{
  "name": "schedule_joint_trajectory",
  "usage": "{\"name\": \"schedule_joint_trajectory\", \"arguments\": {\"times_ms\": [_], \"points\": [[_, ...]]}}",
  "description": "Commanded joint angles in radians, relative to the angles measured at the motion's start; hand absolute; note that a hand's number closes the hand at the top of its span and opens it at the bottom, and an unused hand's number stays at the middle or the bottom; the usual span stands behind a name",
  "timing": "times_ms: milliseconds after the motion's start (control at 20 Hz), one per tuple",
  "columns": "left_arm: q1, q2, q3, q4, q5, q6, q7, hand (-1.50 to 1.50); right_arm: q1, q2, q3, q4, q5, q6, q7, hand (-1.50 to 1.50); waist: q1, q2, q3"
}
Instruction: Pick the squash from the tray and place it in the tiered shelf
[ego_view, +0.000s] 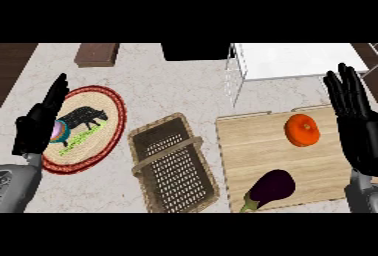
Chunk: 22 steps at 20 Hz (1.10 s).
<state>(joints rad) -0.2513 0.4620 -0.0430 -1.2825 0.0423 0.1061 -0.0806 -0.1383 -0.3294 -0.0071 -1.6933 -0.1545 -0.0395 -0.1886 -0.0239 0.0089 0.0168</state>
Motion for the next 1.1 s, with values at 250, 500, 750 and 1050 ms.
{"name": "schedule_joint_trajectory", "arguments": {"times_ms": [250,500,750,1050], "points": [[-0.052,-0.137,0.014,-0.083,0.083,0.056,0.042,0.0,-0.149,-0.092,0.259,0.069,-0.211,0.532,0.09,1.5,0.155,0.003,-0.016],[0.02,-0.206,-0.029,-0.134,0.089,0.089,0.094,0.0,-0.266,-0.152,0.093,0.358,-0.487,0.713,0.183,-1.5,0.112,0.008,-0.013],[0.034,-0.194,0.002,-0.18,0.093,0.118,0.118,0.0,-0.375,-0.32,0.062,0.476,-0.625,1.087,0.166,-1.5,0.086,0.002,-0.014],[0.059,-0.21,-0.022,-0.234,0.071,0.151,0.159,0.0,-0.492,-0.52,0.068,0.383,-0.502,1.318,0.163,-1.5,0.068,-0.008,-0.014]]}}
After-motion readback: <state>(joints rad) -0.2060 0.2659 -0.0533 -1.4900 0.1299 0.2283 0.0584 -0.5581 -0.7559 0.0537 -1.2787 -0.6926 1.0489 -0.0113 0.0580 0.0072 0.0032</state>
